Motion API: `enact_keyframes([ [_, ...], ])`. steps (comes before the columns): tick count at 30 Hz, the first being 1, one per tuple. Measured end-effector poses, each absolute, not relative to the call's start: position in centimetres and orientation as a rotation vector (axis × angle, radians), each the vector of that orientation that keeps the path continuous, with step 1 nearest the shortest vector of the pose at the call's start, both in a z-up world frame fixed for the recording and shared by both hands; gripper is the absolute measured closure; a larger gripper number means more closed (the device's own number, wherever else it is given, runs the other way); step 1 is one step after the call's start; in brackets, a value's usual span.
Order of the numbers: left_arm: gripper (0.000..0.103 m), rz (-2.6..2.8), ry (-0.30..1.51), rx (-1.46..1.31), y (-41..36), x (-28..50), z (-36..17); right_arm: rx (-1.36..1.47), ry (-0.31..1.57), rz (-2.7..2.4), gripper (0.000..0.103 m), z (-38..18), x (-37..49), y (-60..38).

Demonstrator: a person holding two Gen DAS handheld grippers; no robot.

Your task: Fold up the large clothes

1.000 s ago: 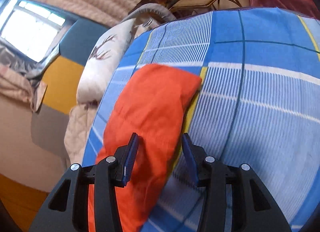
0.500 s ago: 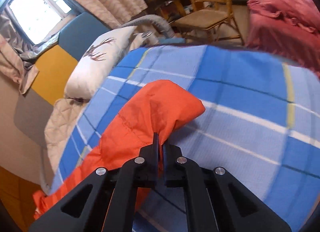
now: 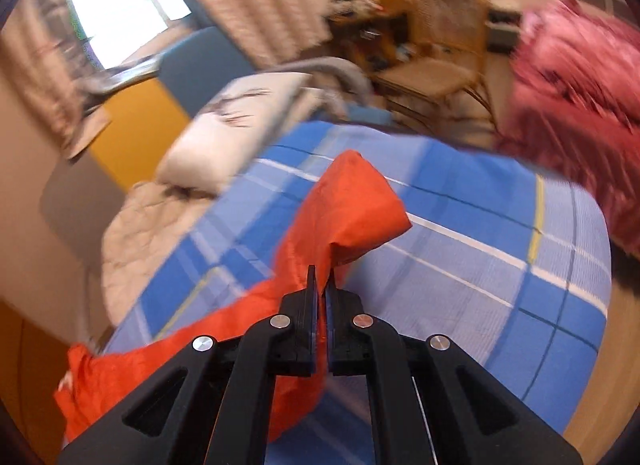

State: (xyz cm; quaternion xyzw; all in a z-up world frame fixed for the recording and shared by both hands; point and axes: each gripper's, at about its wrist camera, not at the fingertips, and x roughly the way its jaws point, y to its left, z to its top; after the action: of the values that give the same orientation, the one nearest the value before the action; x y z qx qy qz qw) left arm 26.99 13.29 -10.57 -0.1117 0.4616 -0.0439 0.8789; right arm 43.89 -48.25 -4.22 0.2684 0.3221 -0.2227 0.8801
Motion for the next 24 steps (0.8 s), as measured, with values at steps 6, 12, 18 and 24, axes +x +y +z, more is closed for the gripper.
enact_keyframes([
  [6, 0.002, -0.073, 0.916, -0.235, 14.2, 27.0, -9.8, 0.425, 0.691, -0.254, 0.1, -1.6, 46.3, -39.5],
  [12, 0.002, -0.104, 0.879, -0.284, 15.2, 27.2, -9.1, 0.324, 0.768, -0.048, 0.1, -2.4, 48.8, -28.8],
  [18, 0.002, -0.075, 0.869, -0.266, 16.1, 28.0, -8.6, 0.268, 0.844, 0.084, 0.1, -4.8, 50.0, -20.2],
  [24, 0.002, -0.046, 0.88, -0.265, 16.7, 29.4, -8.5, 0.156, 0.926, 0.171, 0.1, -7.6, 50.7, -13.1],
])
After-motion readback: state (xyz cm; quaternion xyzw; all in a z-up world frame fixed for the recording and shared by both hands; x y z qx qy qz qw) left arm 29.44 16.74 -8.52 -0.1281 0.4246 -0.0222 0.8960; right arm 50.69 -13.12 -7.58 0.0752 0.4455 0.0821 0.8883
